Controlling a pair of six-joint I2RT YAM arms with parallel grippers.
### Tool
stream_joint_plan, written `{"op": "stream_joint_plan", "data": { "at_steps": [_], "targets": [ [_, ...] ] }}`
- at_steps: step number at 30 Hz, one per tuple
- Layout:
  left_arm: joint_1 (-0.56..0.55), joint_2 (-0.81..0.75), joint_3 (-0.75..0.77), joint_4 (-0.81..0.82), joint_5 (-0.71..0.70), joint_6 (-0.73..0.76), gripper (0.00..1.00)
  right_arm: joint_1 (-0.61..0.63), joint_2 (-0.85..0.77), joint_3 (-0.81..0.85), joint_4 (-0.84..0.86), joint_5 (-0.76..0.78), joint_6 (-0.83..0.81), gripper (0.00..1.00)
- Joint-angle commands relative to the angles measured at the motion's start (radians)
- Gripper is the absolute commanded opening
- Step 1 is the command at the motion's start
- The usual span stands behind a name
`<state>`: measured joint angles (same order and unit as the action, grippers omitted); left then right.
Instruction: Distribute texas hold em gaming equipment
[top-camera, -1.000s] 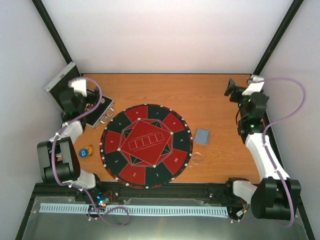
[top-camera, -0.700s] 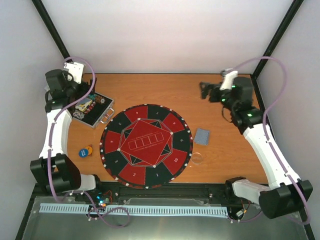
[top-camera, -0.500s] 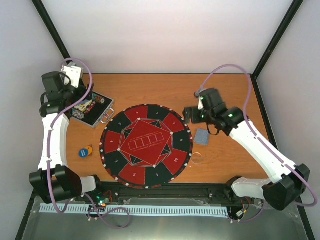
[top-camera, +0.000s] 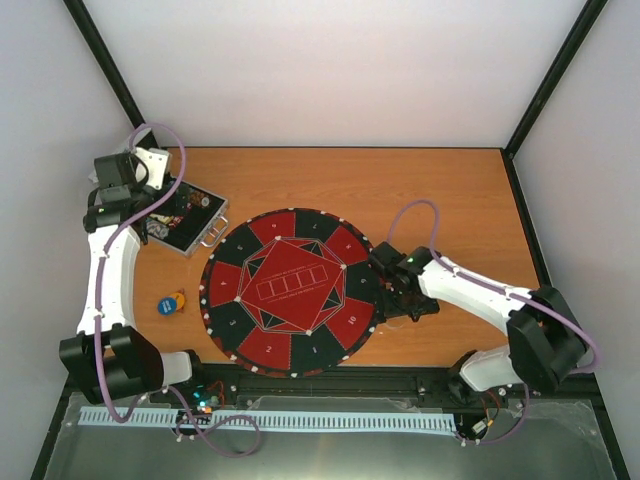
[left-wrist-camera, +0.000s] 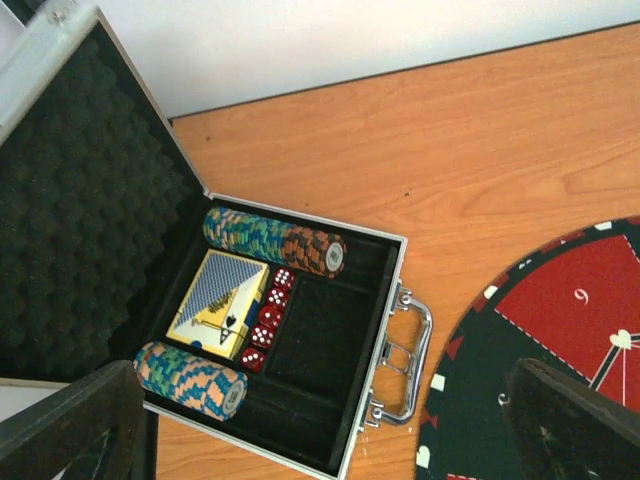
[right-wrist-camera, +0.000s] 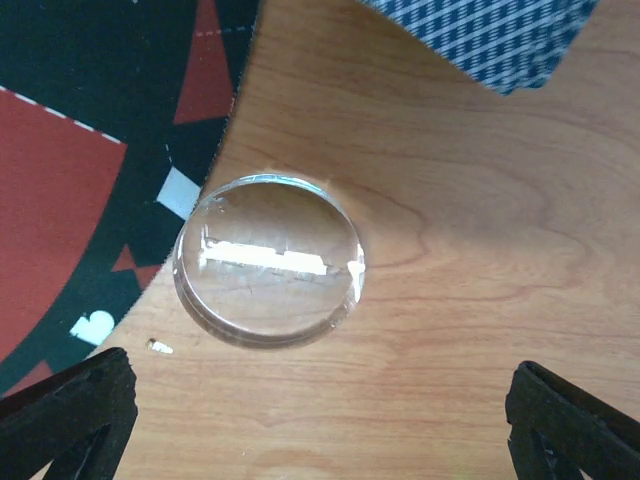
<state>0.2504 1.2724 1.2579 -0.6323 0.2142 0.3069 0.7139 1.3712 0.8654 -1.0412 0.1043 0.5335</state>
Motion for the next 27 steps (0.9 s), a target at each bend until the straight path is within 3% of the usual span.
{"op": "stream_joint_plan", "data": {
  "at_steps": [1,10,17,23,27],
  "targets": [
    [0.004,0.013,-0.002,-0.023,0.010,-0.018,1.00,0.006,0.045,-0.028,0.107,-0.032,0.016,0.98],
    [0.004,0.039,-0.015,-0.014,-0.010,-0.026,1.00,0.006,0.154,-0.049,0.196,-0.043,-0.013,0.86],
    [0.004,0.042,-0.023,-0.010,-0.015,-0.027,1.00,0.005,0.182,-0.072,0.211,-0.050,-0.015,0.70],
    [0.004,0.052,-0.018,-0.016,-0.012,-0.028,1.00,0.006,0.184,-0.092,0.204,-0.041,-0.018,0.69],
    [0.004,0.054,-0.014,-0.018,-0.013,-0.029,1.00,0.006,0.197,-0.086,0.198,-0.027,-0.014,0.74]
  ]
}}
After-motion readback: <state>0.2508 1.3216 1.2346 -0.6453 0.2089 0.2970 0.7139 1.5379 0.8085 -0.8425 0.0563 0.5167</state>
